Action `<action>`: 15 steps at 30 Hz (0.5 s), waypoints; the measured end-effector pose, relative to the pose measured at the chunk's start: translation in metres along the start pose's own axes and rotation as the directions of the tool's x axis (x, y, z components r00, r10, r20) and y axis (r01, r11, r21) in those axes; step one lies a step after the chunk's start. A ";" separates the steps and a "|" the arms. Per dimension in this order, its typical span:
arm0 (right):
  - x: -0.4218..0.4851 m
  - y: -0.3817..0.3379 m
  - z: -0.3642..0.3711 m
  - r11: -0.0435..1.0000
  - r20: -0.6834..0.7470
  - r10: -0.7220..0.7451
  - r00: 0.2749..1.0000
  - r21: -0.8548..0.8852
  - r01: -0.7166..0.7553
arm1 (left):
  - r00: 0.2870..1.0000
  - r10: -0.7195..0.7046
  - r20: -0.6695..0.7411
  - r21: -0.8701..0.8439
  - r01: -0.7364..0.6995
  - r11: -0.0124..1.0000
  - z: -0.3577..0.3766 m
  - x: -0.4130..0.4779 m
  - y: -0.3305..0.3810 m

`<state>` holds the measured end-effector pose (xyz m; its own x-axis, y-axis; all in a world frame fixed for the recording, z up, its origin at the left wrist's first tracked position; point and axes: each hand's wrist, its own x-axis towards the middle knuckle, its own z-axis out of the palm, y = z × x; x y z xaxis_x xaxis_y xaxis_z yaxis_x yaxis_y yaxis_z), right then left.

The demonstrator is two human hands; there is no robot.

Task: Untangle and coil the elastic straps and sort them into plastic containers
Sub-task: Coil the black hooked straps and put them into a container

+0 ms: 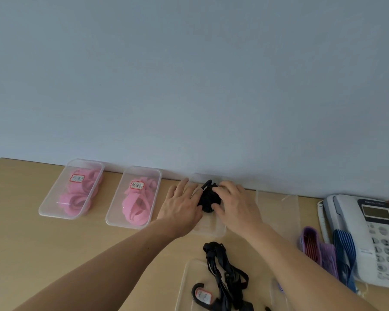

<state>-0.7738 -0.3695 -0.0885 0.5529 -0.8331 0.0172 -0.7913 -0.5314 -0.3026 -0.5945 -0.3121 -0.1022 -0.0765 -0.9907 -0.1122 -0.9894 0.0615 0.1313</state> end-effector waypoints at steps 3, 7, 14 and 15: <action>-0.017 -0.010 -0.014 0.999 -0.029 0.009 1.000 -0.044 -0.010 | 1.000 0.009 -0.001 -0.024 -0.009 1.000 -0.013 -0.006 0.001; -0.052 -0.028 -0.030 0.993 -0.056 0.048 0.997 -0.101 -0.053 | 0.997 0.079 -0.012 -0.063 -0.079 0.995 -0.030 -0.022 0.005; -0.131 -0.060 -0.021 0.963 0.048 0.265 0.963 -0.058 -0.262 | 0.952 0.302 -0.047 -0.148 -0.305 0.941 -0.029 -0.075 0.009; -0.142 -0.064 -0.017 0.952 0.068 0.305 0.950 -0.060 -0.302 | 0.942 0.333 -0.025 -0.159 -0.333 0.929 -0.026 -0.081 0.010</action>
<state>-0.8063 -0.2196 -0.0557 0.3013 -0.9431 -0.1408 -0.9352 -0.2635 -0.2364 -0.5952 -0.2343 -0.0666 -0.3989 -0.9162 -0.0378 -0.8745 0.3676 0.3165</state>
